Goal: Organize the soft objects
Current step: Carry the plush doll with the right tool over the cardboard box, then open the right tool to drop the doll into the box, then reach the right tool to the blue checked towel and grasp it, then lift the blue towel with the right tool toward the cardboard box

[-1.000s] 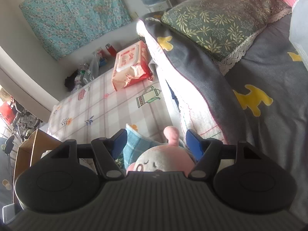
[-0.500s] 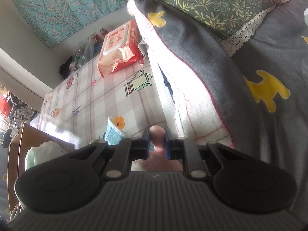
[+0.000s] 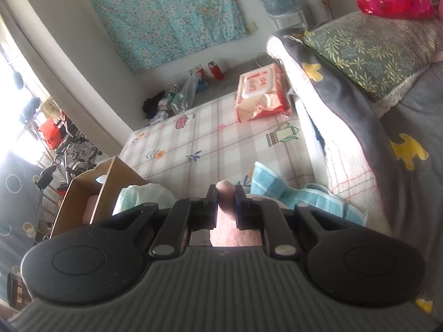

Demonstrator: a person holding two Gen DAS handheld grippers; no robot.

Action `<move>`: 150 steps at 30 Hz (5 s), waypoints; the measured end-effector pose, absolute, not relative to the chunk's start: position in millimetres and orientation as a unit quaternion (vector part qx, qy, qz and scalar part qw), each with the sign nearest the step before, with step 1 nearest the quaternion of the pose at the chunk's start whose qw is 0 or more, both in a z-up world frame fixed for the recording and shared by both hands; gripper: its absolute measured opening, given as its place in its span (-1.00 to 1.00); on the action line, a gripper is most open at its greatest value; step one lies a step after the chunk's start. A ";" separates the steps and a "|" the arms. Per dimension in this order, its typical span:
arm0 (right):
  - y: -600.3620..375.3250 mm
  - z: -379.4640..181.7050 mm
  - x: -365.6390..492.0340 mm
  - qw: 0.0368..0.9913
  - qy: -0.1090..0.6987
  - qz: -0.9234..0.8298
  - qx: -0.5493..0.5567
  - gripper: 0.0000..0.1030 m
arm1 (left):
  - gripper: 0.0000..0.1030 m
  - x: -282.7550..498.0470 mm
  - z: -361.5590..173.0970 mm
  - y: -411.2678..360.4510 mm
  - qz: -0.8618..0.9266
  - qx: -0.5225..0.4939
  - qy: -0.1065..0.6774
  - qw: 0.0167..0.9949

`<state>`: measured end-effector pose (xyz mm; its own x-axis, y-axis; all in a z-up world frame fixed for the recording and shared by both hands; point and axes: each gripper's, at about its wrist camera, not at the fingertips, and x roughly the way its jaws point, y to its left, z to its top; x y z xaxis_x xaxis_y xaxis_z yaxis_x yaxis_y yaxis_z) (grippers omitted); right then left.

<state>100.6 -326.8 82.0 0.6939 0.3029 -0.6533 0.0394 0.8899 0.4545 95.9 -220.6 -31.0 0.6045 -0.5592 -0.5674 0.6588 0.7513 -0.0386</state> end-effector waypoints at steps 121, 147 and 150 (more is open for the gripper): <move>-375.8 -18.0 126.4 0.852 0.474 -0.045 0.217 -1.00 | 0.20 192.9 -60.1 -228.6 -0.326 0.085 0.405 0.850; -398.4 -14.8 128.6 0.847 0.452 -0.053 0.276 -0.83 | -0.71 226.3 -81.1 -289.0 -0.299 0.118 0.501 0.804; -397.5 -13.6 127.5 0.846 0.448 -0.047 0.287 -0.67 | -0.75 230.3 -71.9 -274.4 -0.295 0.080 0.500 0.810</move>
<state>127.5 -397.5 -13.6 0.5945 0.1773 -0.7843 0.3367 0.8308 0.4430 230.3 -274.4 -71.9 0.3256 -0.3972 -0.8581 0.5575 0.8136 -0.1651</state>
